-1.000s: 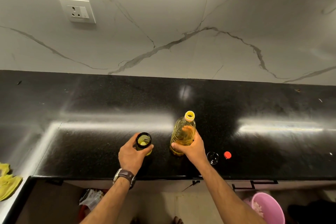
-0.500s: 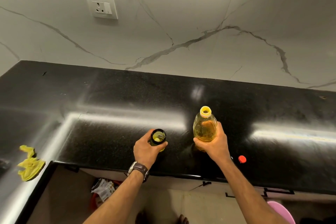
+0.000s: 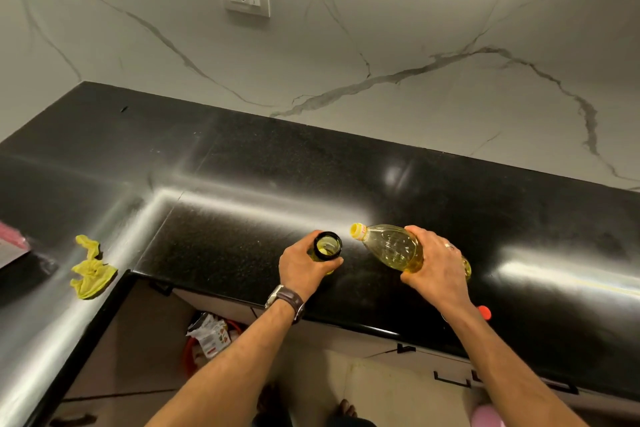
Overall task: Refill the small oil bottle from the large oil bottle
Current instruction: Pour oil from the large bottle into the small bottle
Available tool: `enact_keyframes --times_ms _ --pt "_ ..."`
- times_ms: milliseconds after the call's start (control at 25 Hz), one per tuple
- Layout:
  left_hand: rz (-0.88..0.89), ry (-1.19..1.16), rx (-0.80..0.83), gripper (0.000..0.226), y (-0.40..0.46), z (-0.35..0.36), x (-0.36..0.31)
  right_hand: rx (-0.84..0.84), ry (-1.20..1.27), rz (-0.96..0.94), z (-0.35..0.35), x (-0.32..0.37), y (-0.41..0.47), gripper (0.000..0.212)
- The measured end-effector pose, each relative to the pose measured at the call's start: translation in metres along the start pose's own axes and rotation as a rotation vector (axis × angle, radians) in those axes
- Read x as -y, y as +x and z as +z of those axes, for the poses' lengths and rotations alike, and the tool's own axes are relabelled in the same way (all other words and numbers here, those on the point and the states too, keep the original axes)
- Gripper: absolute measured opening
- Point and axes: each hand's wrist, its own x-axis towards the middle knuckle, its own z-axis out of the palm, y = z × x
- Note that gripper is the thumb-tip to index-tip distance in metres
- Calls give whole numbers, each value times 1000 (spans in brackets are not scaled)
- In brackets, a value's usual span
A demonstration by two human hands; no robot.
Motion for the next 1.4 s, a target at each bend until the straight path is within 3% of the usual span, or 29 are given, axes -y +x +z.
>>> enact_keyframes --times_ms 360,1400 --pt "33 -6 14 62 0 -5 -5 21 -295 -23 9 4 1 99" --pt "22 3 34 68 5 1 8 12 -482 -98 1 18 13 91"
